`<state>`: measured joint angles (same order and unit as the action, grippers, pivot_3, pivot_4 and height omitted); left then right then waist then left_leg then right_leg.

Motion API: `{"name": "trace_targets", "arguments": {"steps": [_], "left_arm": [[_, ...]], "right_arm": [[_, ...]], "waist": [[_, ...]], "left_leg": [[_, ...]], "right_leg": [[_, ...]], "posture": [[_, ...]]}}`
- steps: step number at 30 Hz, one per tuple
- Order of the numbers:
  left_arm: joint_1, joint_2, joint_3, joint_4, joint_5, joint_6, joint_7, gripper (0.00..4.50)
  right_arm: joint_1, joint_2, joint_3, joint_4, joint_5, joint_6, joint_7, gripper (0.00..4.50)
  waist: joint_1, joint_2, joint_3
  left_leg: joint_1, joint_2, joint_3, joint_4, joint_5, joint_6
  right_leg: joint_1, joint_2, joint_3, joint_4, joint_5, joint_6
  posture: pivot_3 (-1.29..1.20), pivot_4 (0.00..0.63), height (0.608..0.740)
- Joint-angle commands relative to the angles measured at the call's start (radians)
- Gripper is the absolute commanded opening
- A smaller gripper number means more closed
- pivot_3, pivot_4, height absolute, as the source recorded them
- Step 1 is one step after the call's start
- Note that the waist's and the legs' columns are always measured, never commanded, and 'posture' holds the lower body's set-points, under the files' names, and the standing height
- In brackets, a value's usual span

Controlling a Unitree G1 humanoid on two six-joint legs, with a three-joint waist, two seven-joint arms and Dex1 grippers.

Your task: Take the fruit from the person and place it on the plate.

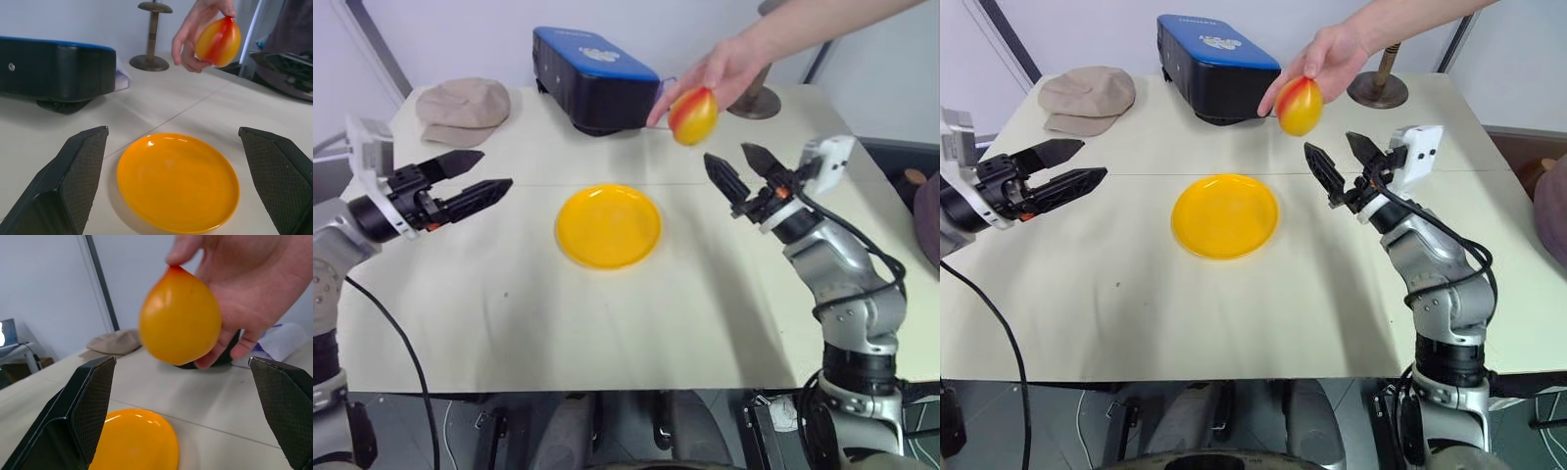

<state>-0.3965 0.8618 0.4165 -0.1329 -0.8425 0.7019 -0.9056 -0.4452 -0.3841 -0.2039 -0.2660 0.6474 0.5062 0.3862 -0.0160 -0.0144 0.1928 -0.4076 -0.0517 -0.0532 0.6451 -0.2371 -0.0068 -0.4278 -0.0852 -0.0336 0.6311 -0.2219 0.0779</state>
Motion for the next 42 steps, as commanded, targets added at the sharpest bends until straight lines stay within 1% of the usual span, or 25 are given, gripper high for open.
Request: {"name": "trace_targets", "arguments": {"steps": [1,9,15,24,25,27,28,35,39,42], "left_arm": [[-0.006,-0.002,0.025,-0.042,-0.018,-0.004,0.014,4.50],[0.052,-0.027,0.046,-0.089,-0.021,-0.006,0.046,4.50],[0.090,-0.038,0.052,-0.105,-0.012,-0.014,0.058,4.50],[0.108,-0.045,0.047,-0.109,-0.004,-0.026,0.067,4.50],[0.109,-0.046,0.048,-0.109,-0.004,-0.027,0.068,4.50],[0.112,-0.046,0.047,-0.108,-0.003,-0.031,0.068,4.50],[0.112,-0.046,0.046,-0.107,-0.002,-0.033,0.069,4.50],[0.116,-0.043,0.044,-0.104,0.005,-0.039,0.067,4.50],[0.153,-0.012,0.024,-0.093,0.060,-0.060,0.039,4.50],[0.231,0.031,-0.023,-0.071,0.165,-0.114,-0.002,4.50]], "right_arm": [[-0.081,0.013,0.037,0.094,-0.055,-0.080,0.057,4.43],[-0.195,0.047,0.068,0.257,-0.109,-0.162,0.129,4.43],[-0.253,0.076,0.072,0.321,-0.134,-0.193,0.139,4.43],[-0.306,0.081,0.067,0.391,-0.172,-0.231,0.146,4.43],[-0.307,0.081,0.065,0.394,-0.176,-0.235,0.143,4.20],[-0.309,0.082,0.062,0.398,-0.178,-0.239,0.144,3.60],[-0.310,0.082,0.061,0.399,-0.178,-0.241,0.143,3.42],[-0.311,0.077,0.066,0.393,-0.174,-0.222,0.146,3.42],[-0.258,0.046,0.184,0.304,-0.182,-0.116,0.242,3.42],[-0.200,0.083,0.305,0.271,-0.221,-0.081,0.270,3.42]], "waist": [[-0.001,0.000,0.000],[0.002,0.000,0.000],[0.001,0.000,0.000],[0.001,0.000,0.000],[0.002,0.000,0.000],[0.001,0.000,0.000],[0.001,0.000,0.000],[0.001,0.000,0.000],[-0.002,0.001,0.000],[-0.006,0.000,0.000]], "left_leg": [[0.000,0.000,0.000,0.000,0.000,0.000],[0.000,0.000,0.000,0.000,0.000,0.000],[0.000,0.000,0.000,0.000,0.000,0.000],[0.000,0.000,0.000,0.000,0.000,0.000],[0.000,0.000,0.000,0.000,0.000,0.000],[0.000,0.000,0.000,0.000,0.000,0.000],[0.000,0.000,0.000,0.000,0.000,0.000],[0.000,0.000,0.000,-0.001,0.000,0.000],[0.000,0.000,0.000,-0.001,0.000,0.000],[0.000,0.001,0.000,-0.002,0.000,0.000]], "right_leg": [[0.000,0.000,0.000,0.000,0.000,0.000],[0.000,0.000,0.000,0.000,0.000,0.000],[0.000,0.000,0.000,0.000,0.000,0.000],[0.000,-0.001,0.000,0.000,0.000,0.000],[0.000,-0.001,0.000,0.000,0.000,0.000],[0.000,-0.001,0.000,0.000,0.000,0.000],[0.000,-0.001,0.000,0.000,0.000,0.000],[0.000,-0.001,0.000,0.000,0.000,0.000],[-0.001,-0.001,0.000,0.000,0.000,0.000],[-0.001,-0.001,0.001,0.000,0.000,0.000]], "posture": [[0.00,0.150,0.740],[0.00,0.150,0.740],[0.00,0.150,0.740],[0.00,0.150,0.740],[0.00,0.150,0.740],[0.00,0.150,0.740],[0.00,0.150,0.740],[0.00,0.150,0.740],[0.00,0.150,0.740],[0.00,0.150,0.740]]}}
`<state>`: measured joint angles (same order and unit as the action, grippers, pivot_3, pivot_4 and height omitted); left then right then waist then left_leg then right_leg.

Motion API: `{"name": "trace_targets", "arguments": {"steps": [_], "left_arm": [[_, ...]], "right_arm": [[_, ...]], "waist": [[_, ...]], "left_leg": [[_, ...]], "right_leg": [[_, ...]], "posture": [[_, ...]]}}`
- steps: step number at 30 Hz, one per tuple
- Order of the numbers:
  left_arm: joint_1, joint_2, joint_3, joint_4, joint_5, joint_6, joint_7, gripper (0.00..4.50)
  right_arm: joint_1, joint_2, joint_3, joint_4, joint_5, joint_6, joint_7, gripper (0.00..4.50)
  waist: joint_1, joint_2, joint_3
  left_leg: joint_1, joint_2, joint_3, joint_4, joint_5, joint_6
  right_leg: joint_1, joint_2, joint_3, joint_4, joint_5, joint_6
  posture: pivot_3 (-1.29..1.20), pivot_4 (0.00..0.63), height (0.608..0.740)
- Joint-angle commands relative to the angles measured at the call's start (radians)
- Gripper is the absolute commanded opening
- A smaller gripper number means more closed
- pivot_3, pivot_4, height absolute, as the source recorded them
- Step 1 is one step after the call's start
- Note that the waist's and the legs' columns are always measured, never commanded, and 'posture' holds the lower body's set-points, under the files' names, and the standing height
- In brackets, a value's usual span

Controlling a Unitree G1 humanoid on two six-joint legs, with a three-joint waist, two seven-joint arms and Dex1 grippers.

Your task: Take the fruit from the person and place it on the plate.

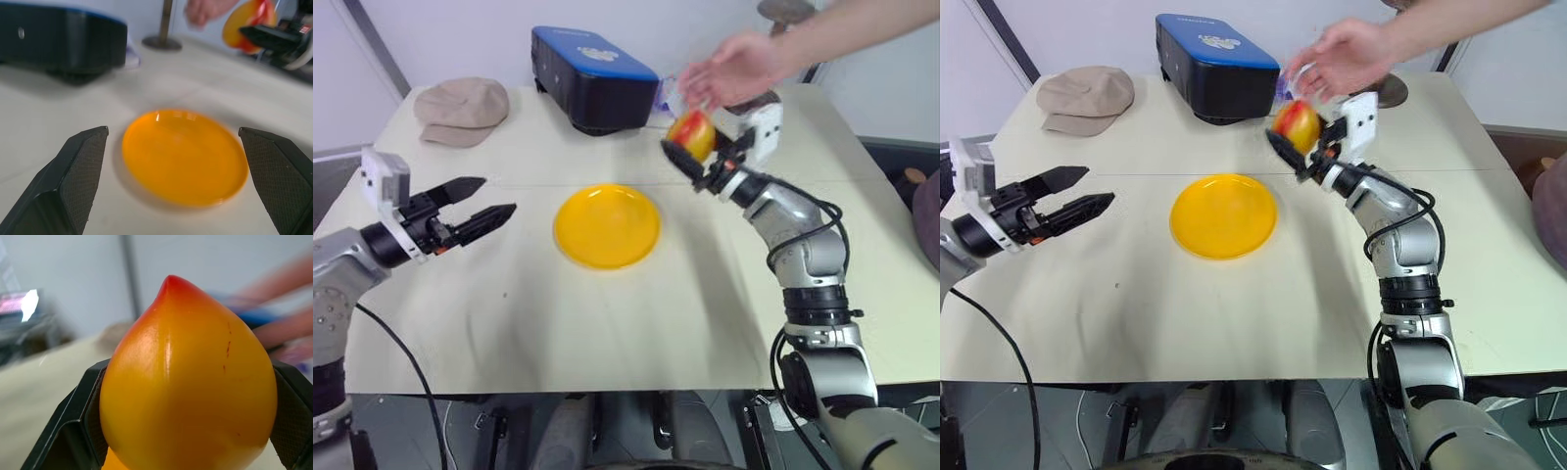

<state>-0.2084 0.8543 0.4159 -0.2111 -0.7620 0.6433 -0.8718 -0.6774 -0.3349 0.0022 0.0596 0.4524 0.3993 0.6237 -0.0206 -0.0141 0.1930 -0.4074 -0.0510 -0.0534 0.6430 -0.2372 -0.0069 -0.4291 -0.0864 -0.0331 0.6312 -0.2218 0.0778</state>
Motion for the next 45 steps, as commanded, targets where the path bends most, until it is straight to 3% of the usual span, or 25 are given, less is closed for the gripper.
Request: {"name": "trace_targets", "arguments": {"steps": [1,7,13,15,25,34,45], "left_arm": [[0.069,0.041,-0.037,0.009,0.110,-0.073,-0.042,4.50],[0.136,0.006,-0.068,0.003,0.177,-0.130,-0.031,4.50],[0.144,-0.030,-0.056,-0.014,0.183,-0.137,0.001,4.50],[0.145,-0.044,-0.046,-0.024,0.177,-0.138,0.017,4.50],[0.097,-0.082,-0.038,0.001,0.182,-0.157,0.066,4.50],[-0.022,-0.134,0.033,0.172,0.233,-0.270,0.199,4.50],[0.049,-0.186,0.016,0.159,0.247,-0.291,0.226,4.50]], "right_arm": [[0.033,0.060,0.129,-0.034,-0.051,0.012,0.028,3.42],[-0.031,0.154,0.203,0.144,-0.159,-0.077,0.030,3.42],[-0.075,0.173,0.204,0.268,-0.214,-0.155,0.062,3.42],[-0.083,0.167,0.197,0.306,-0.227,-0.174,0.073,4.49],[-0.090,0.143,0.143,0.273,-0.226,-0.177,0.089,4.49],[-0.043,-0.023,-0.074,0.007,-0.112,0.007,0.038,4.49],[0.183,-0.237,-0.230,-0.092,-0.092,0.075,0.017,4.49]], "waist": [[-0.002,0.000,0.000],[0.009,0.001,0.000],[0.007,0.001,0.000],[0.005,0.001,0.000],[0.004,0.001,0.000],[0.009,0.000,0.000],[0.009,0.000,0.000]], "left_leg": [[0.001,0.000,0.000,-0.001,0.000,0.000],[0.000,0.000,0.000,-0.001,0.000,0.000],[0.000,-0.001,0.000,-0.001,0.000,-0.001],[0.000,-0.001,0.000,-0.001,0.000,-0.001],[0.000,-0.001,0.000,-0.001,0.000,-0.001],[-0.001,-0.002,0.000,-0.001,0.000,-0.001],[-0.001,-0.002,0.000,-0.001,0.000,0.000]], "right_leg": [[0.000,0.000,0.000,0.000,0.000,0.000],[-0.001,0.000,0.000,-0.001,0.000,-0.003],[-0.001,0.000,0.000,-0.001,0.001,-0.002],[-0.001,-0.001,0.000,-0.001,0.001,-0.002],[-0.001,0.000,0.000,-0.001,0.001,-0.002],[-0.001,0.000,0.000,-0.001,0.001,-0.001],[0.000,-0.002,0.000,-0.001,0.001,-0.001]], "posture": [[0.00,0.150,0.740],[0.00,0.150,0.740],[0.00,0.150,0.740],[0.00,0.150,0.740],[0.00,0.150,0.740],[0.00,0.150,0.740],[0.00,0.150,0.740]]}}
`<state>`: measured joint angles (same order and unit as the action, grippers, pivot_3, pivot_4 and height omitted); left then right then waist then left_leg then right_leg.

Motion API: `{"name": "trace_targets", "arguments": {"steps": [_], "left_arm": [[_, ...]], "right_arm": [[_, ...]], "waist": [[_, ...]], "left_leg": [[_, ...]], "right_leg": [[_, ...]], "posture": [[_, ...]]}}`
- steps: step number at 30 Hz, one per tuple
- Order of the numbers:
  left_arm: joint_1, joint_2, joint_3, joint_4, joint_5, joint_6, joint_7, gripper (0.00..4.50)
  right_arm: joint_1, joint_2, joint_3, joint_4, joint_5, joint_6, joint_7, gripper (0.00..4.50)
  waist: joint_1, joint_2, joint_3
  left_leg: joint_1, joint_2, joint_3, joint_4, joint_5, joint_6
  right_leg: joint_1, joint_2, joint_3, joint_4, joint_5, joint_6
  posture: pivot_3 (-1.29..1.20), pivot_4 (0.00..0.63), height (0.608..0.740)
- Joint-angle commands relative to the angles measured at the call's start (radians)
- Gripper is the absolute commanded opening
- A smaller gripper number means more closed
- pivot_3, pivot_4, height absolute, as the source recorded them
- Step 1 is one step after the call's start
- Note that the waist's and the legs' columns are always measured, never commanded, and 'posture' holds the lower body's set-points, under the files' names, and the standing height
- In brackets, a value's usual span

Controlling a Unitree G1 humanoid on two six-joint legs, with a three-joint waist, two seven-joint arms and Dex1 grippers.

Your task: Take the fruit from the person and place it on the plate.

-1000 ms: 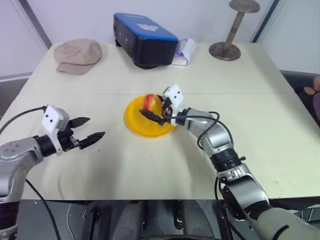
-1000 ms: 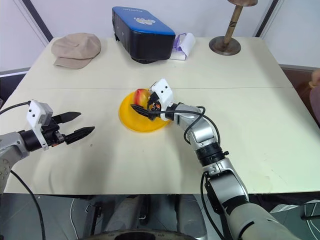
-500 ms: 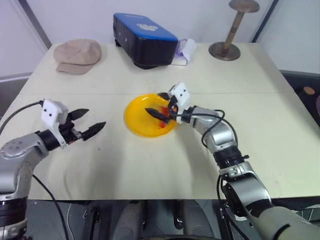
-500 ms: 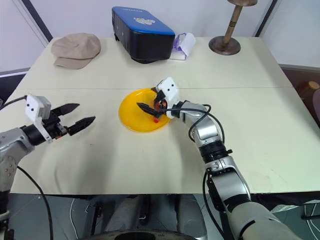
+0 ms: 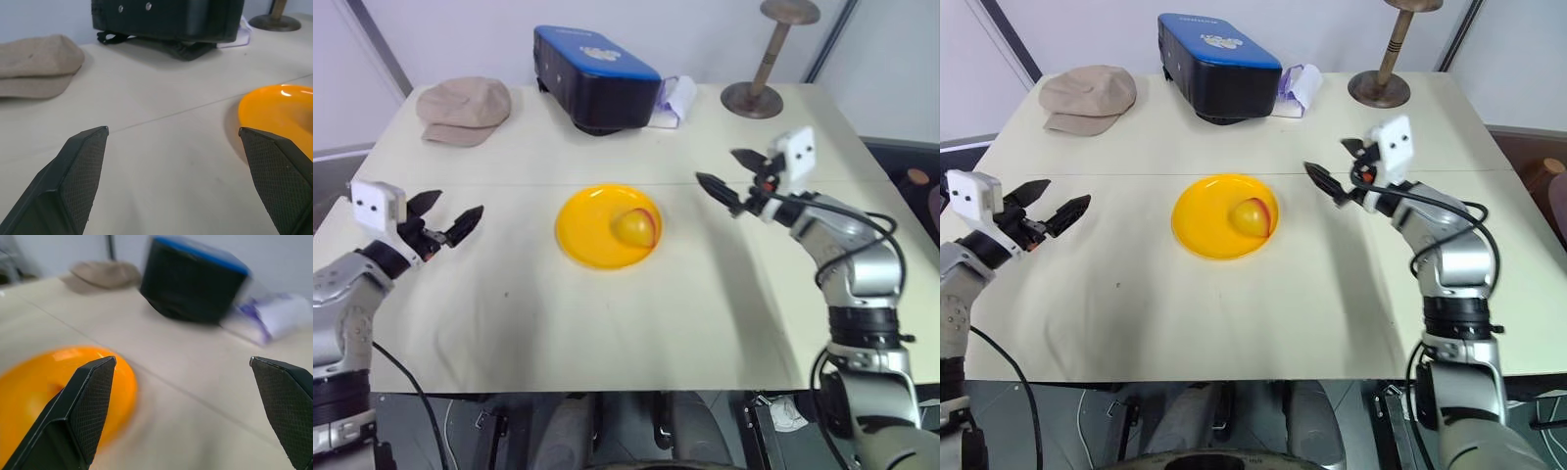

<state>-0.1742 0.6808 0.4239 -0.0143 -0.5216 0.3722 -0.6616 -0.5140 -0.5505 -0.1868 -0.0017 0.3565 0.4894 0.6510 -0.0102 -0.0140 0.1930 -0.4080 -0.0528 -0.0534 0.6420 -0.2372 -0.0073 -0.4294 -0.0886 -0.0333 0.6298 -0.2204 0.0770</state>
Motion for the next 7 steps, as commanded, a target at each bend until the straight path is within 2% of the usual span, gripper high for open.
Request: {"name": "trace_targets", "arguments": {"steps": [1,7], "left_arm": [[0.024,-0.021,0.003,-0.044,0.011,-0.022,0.018,4.50],[0.041,-0.052,-0.001,-0.054,0.011,-0.019,0.033,4.50]], "right_arm": [[0.036,-0.030,-0.044,-0.027,-0.001,-0.022,-0.013,4.49],[0.084,-0.039,-0.062,-0.003,-0.004,-0.049,-0.032,4.49]], "waist": [[-0.002,0.000,0.000],[-0.001,0.000,0.000]], "left_leg": [[0.000,0.000,0.000,0.000,0.000,0.000],[0.000,0.001,0.000,0.001,0.000,0.000]], "right_leg": [[0.000,0.000,0.000,0.000,0.000,0.000],[0.000,0.001,0.000,0.000,0.000,0.000]], "posture": [[0.00,0.150,0.740],[0.00,0.150,0.740]]}}
